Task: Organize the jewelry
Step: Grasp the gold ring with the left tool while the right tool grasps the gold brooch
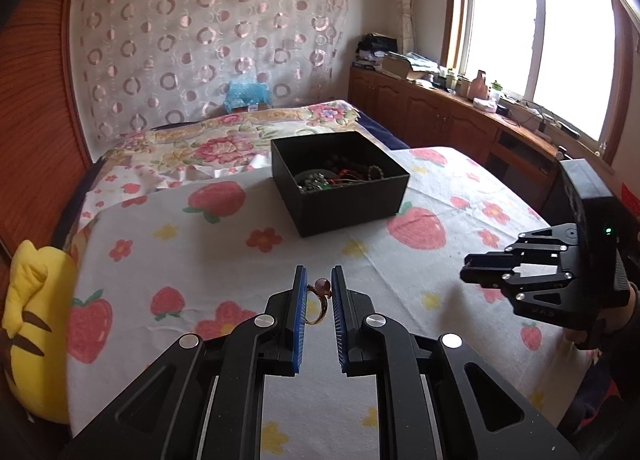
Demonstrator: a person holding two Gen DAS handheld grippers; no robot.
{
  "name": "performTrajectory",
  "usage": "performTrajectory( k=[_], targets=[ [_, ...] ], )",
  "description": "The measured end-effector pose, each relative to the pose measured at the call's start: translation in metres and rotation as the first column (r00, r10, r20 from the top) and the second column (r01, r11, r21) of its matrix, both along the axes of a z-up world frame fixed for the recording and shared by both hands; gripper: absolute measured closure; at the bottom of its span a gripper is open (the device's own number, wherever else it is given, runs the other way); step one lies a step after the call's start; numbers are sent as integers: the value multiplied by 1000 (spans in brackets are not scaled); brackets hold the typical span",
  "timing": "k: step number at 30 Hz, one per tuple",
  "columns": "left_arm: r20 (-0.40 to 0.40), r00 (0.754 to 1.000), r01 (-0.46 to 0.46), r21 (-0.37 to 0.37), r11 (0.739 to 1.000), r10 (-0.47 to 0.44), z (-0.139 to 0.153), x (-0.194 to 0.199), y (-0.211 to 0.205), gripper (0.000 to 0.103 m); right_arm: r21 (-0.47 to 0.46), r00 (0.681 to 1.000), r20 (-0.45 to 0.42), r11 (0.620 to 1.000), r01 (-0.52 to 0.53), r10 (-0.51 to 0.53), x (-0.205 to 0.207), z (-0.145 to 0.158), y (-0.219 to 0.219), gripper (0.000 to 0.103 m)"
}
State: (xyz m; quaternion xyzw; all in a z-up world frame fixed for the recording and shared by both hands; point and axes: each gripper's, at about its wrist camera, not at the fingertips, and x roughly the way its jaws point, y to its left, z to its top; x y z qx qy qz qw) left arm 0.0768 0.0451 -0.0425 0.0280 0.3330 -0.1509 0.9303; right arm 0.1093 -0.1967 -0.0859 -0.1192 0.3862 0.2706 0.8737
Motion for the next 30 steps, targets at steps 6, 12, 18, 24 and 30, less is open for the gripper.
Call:
performTrajectory(
  k=[6,12,18,24,30],
  targets=[
    [5,1000,-12,-18,1000,12,6,13,4,92,34,999,48,999,5,-7,13,22,1,87],
    [21,1000,3,-41,999,-2,16,32,-3,92,58,997,78,998,5,-10,37,43,6,87],
    [29,999,31,-33,999,-30,23,56,-14,92,60,995,102,998,2,-8,69,57,14,86],
    [17,999,42,-14,999,-42,20,85,-23,92,88,995,101,996,2,-11,104,62,17,86],
    [10,999,50,-4,999,-50,18,107,-29,92,98,995,98,995,-14,4,135,63,27,86]
  ],
)
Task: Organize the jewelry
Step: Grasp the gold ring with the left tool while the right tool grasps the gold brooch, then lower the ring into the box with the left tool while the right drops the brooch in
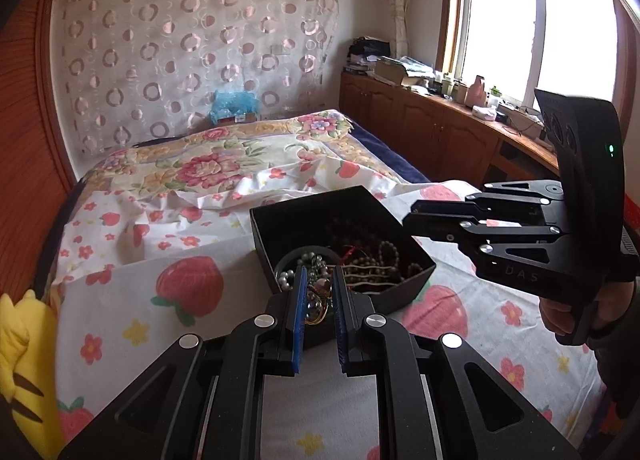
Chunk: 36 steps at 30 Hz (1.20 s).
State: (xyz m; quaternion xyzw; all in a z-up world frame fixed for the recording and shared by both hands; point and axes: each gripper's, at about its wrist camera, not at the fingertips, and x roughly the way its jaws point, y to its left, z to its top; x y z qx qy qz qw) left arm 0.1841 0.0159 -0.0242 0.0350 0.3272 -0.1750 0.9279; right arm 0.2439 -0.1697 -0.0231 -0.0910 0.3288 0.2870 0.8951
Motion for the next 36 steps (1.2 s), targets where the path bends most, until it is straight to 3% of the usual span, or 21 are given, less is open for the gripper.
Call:
performTrajectory(
  k=[11,26,28,30,34,36],
  targets=[
    [-22,1000,-4,22,1000,5,-6,28,-6,92,4,1000,-15,1000,-5,5,31,-2,13,86],
    [-32,999,-33,8,999,33,-4,55,-8,91,30,999,-17,999,37,-37,25,-3,-11,85],
    [-26,999,-40,1,999,40,-2,54,-7,89,28,999,-18,999,43,-43,21,-3,-13,85],
    [-16,998,-53,-2,999,53,1,50,-5,77,28,999,-18,998,48,-48,17,-3,-16,85],
    [-8,998,-66,-4,998,66,4,41,-5,73,32,998,-20,998,55,-55,8,-4,-20,85],
    [-4,997,-77,-5,997,77,5,34,-2,65,34,998,-19,998,59,-58,1,-4,-21,85]
  ],
)
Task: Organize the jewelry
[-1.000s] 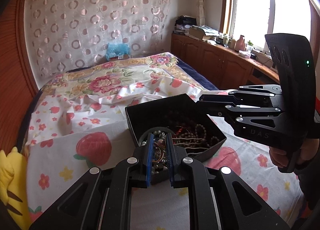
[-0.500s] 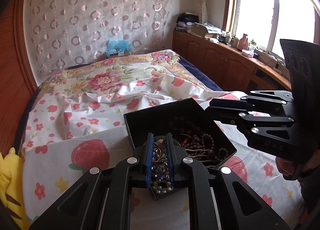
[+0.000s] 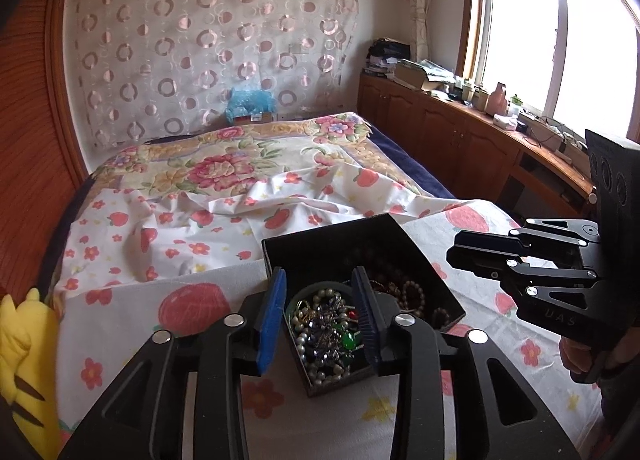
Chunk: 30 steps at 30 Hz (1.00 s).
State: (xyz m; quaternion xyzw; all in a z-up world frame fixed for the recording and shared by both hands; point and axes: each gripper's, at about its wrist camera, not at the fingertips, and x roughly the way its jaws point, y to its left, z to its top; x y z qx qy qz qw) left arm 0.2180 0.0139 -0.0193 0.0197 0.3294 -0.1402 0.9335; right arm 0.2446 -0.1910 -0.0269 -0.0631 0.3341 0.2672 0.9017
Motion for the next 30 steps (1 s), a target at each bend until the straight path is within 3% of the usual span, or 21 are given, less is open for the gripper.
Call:
performTrajectory(
  k=[2,6,11,12,14,18,29,30],
  targets=[
    [6,1000,-14,-3,1000,14,1,-7,1,56,1,1000,3,1000,4,-4,-9,0,-1,85],
    [35,996,-77,1,997,76,4,-25,6,20,-2,1000,8,1000,23,-23,-27,0,-2,85],
    [54,991,-120,-3,993,120,8,-49,10,8,3,998,14,998,60,-60,-50,2,-7,84],
    [57,990,-126,-4,992,126,9,-55,10,8,4,997,16,998,69,-69,-54,2,-9,80],
    [63,988,-141,2,990,140,11,-64,10,8,16,995,26,996,91,-92,-64,5,-13,60],
    [69,987,-147,9,989,146,14,-81,9,8,28,992,44,993,118,-119,-82,10,-17,51],
    [109,977,-185,-5,983,184,28,-128,6,8,98,973,145,982,164,-178,-134,41,-30,3],
    [116,975,-191,-7,982,190,30,-132,7,8,100,971,154,980,171,-185,-138,44,-31,3]
  ],
)
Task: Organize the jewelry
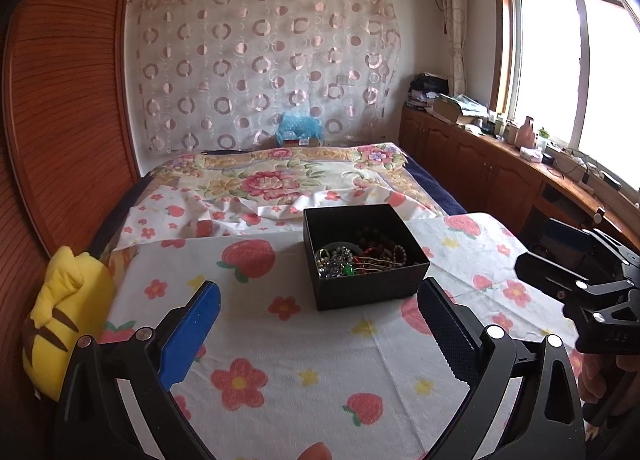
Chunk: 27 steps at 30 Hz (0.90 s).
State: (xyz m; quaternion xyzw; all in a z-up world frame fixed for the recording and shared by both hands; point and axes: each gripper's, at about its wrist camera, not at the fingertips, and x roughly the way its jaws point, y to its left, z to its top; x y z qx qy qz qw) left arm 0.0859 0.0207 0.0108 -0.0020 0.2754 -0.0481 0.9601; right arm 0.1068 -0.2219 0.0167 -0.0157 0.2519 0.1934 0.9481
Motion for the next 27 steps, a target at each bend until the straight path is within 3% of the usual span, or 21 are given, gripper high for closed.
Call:
performTrajectory(
  k=[15,27],
  targets=[
    [38,998,-58,11,998,57,11,-47,8,8,20,987,99,992,128,-129,-46,20,-17,3],
    [46,998,-50,9,999,50,11,-55,5,8,40,988,80,991,131,-134,-48,13,-20,3]
  ],
)
